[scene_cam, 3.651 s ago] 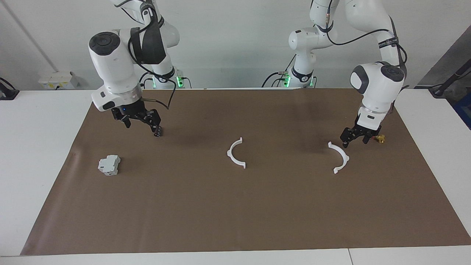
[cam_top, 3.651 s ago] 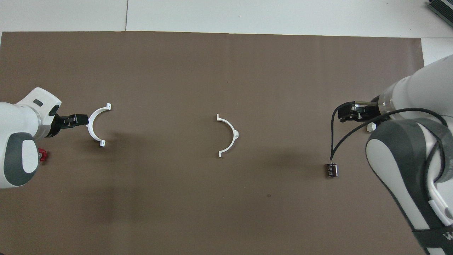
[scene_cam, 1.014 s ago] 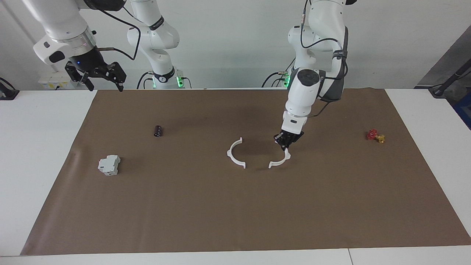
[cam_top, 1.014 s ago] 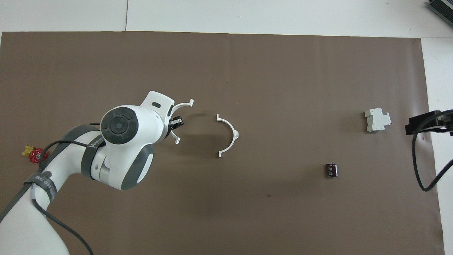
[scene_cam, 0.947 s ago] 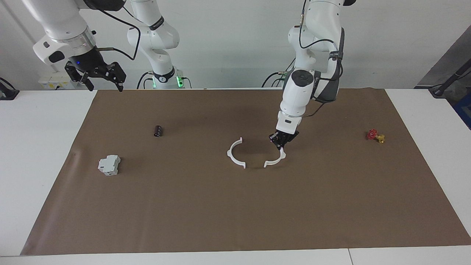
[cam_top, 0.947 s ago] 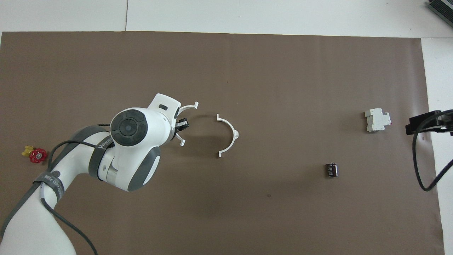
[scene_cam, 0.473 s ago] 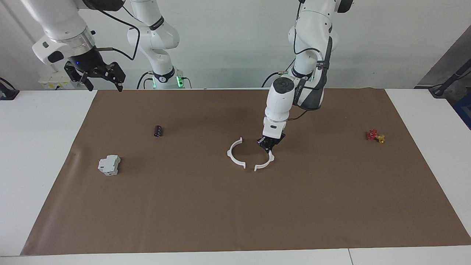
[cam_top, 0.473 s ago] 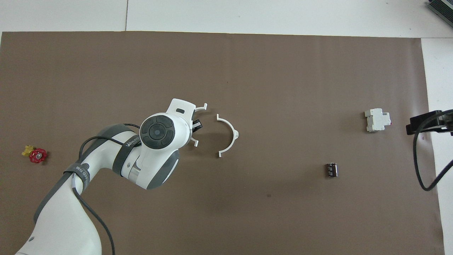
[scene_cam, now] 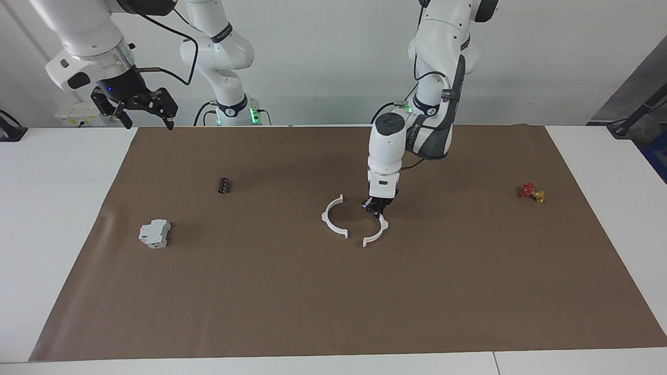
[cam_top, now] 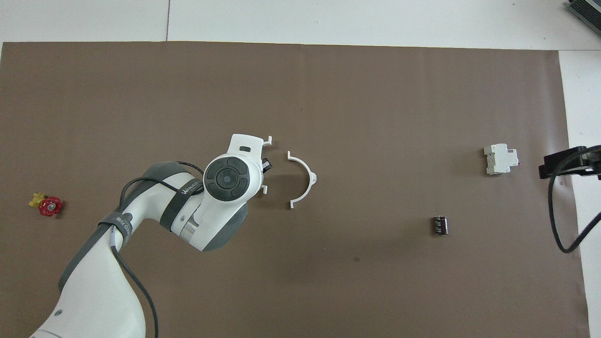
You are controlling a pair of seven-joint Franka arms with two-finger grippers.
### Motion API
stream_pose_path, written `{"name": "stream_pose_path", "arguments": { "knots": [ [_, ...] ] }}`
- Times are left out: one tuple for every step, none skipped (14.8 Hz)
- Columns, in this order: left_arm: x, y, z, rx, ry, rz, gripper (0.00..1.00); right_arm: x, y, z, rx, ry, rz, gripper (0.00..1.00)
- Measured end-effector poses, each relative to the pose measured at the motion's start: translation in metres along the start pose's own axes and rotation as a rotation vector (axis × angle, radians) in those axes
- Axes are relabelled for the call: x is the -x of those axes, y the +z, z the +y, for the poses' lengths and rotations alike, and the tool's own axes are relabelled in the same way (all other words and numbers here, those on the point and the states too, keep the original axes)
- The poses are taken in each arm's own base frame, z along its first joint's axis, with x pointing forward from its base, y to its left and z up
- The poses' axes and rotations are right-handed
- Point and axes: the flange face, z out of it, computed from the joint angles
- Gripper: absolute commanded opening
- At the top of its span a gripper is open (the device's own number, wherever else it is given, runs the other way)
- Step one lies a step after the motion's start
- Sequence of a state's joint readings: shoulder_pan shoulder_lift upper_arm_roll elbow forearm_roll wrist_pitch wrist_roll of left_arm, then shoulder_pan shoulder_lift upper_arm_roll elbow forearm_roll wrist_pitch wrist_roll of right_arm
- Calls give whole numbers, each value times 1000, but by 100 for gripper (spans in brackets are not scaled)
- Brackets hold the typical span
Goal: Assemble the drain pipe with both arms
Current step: 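Carry the half-ring with the left gripper toward the placed half-ring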
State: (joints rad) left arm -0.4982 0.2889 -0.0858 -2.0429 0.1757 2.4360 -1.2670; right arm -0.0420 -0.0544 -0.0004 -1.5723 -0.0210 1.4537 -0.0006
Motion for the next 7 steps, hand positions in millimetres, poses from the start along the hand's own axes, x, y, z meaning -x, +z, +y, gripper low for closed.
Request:
{"name": "stream_pose_path", "arguments": {
  "knots": [
    [8, 0, 3, -3, -12, -1, 0, 0, 0, 0, 0, 0, 0, 100],
    [19, 1, 7, -8, -22, -4, 0, 0, 0, 0, 0, 0, 0, 100],
    [28, 2, 10, -14, -30, -6, 0, 0, 0, 0, 0, 0, 0, 100],
    [37, 3, 11, -20, -32, -8, 0, 0, 0, 0, 0, 0, 0, 100],
    [45, 6, 12, -28, -29, -10, 0, 0, 0, 0, 0, 0, 0, 100],
    [50, 9, 11, -35, -25, -9, 0, 0, 0, 0, 0, 0, 0, 100],
    [52, 9, 11, -37, -27, -5, 0, 0, 0, 0, 0, 0, 0, 100]
  ]
}}
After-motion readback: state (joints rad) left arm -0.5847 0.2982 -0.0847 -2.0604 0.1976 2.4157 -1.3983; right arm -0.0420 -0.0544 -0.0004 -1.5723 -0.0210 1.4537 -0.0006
